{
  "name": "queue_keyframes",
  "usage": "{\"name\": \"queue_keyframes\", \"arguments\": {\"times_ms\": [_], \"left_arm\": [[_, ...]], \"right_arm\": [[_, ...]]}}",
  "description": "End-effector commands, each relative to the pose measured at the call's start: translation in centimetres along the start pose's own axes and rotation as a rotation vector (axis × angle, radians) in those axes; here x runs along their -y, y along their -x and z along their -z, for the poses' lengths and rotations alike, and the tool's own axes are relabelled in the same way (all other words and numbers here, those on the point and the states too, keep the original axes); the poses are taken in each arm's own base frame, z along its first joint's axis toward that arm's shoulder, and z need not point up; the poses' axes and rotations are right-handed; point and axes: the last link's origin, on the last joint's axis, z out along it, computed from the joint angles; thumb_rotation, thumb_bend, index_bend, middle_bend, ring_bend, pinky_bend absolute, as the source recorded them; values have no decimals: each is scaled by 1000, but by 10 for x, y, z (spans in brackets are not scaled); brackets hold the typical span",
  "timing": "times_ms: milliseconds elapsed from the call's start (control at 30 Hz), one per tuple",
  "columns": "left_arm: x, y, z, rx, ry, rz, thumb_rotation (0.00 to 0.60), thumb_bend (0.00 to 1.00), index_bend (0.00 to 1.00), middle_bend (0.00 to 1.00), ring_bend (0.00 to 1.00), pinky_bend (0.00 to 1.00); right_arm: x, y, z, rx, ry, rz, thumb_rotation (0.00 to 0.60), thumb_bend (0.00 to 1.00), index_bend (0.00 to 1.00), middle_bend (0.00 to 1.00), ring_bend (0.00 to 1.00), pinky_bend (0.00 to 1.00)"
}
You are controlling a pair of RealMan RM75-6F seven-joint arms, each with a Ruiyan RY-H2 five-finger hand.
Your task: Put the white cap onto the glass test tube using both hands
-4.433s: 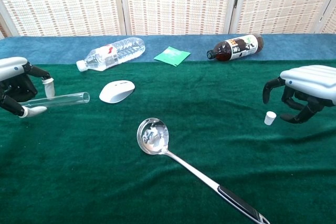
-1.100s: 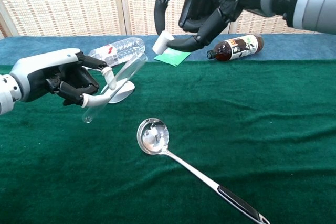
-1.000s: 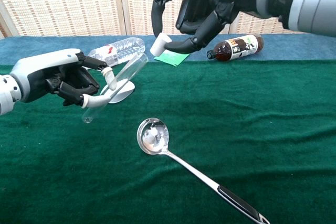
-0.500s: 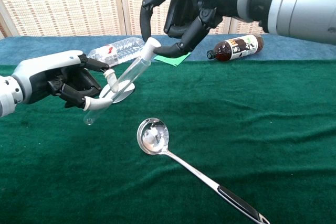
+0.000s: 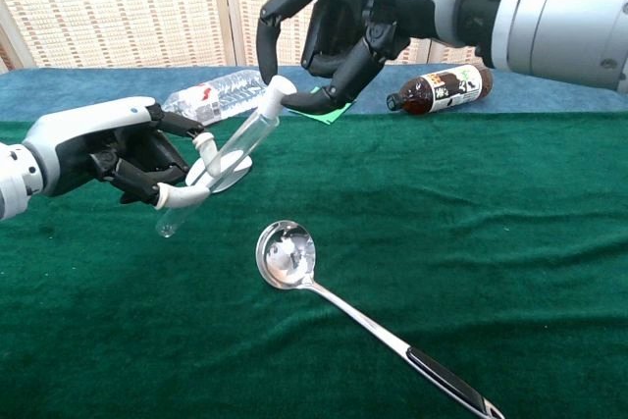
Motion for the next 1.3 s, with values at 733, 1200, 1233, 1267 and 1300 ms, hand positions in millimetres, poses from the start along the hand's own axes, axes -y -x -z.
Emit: {"name": "queue_keyframes", "arguments": {"times_ms": [733,1200,1233,1267,1300], "left_arm": [[1,1,-1,3,-10,-5,600,548,675,958,907,855],[1,0,-1,-1,-12,-10,600,549,676,958,907,855],[1,-1,-1,-2,-13,-9,600,549,676,958,907,855],[1,-1,-1,-2,-12,-10,600,549,677,958,907,855],[1,-2,-1,-4,-13,-12,600,549,678,958,907,855]], "right_arm": [[-2,4,0,13,6,-1,600,498,765,980,1000,1000],[3,9,-9,25,-3,19,600,498,766,980,1000,1000],[3,10,-10,27,-2,22,600,498,766,980,1000,1000],[3,11,-11,28,-1,23,600,498,766,980,1000,1000],[3,12,-12,31,1,25,600,498,766,980,1000,1000]]}}
